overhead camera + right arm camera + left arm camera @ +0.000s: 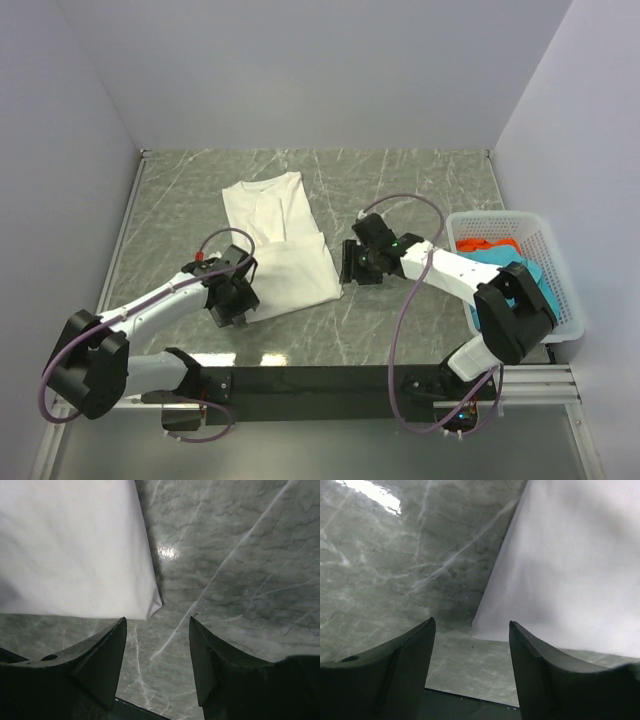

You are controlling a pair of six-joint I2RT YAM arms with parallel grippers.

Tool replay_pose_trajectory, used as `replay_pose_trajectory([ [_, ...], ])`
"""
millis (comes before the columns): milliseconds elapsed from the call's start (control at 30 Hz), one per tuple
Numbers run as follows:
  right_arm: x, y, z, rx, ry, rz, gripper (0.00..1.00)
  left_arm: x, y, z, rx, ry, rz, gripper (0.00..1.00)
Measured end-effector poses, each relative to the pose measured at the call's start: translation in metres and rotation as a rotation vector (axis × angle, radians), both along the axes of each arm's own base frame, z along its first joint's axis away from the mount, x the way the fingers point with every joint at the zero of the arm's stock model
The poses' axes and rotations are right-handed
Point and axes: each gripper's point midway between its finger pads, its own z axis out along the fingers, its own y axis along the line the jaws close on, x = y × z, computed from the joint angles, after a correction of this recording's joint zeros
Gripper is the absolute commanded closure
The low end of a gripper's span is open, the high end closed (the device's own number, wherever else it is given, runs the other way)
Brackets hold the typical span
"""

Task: Fold and stack the t-shirts
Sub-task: Fold the tshirt

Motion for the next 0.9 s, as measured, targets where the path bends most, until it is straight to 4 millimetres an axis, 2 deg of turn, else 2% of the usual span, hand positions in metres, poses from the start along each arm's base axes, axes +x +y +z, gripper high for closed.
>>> replay_pose_trajectory([
  [133, -0.009, 0.003, -0.006, -0.012, 0.007, 0.009, 0.41, 0.0, -0.007, -0.006, 0.008, 0.003, -0.032, 0.35],
  [300, -0.014, 0.003, -0.013, -0.021, 0.024, 0.003, 0.41, -0.002, -0.011, -0.015, 0.026, 0.024, -0.056, 0.45],
  [533, -0.017, 0.004, -0.023, -0.052, 0.042, 0.008, 0.42, -0.001, -0.012, -0.017, 0.025, 0.018, -0.055, 0.67],
  [633, -0.02, 0.006, -0.028, -0.061, 0.054, 0.013, 0.42, 0.002, -0.017, -0.017, 0.004, 0.006, -0.061, 0.83],
  [700, -0.022, 0.006, -0.03, -0.065, 0.063, 0.013, 0.42, 0.004, -0.021, -0.017, -0.011, -0.004, -0.064, 0.87],
  [733, -0.022, 0.006, -0.032, -0.068, 0.068, 0.011, 0.42, 0.004, -0.021, -0.017, -0.015, -0.005, -0.066, 0.93],
  [833, -0.022, 0.008, -0.034, -0.078, 0.077, 0.011, 0.43, 0.005, -0.022, -0.016, -0.023, -0.013, -0.068, 0.99],
  [900, -0.021, 0.01, -0.035, -0.081, 0.078, 0.012, 0.43, 0.004, -0.022, -0.016, -0.026, -0.016, -0.069, 0.99],
])
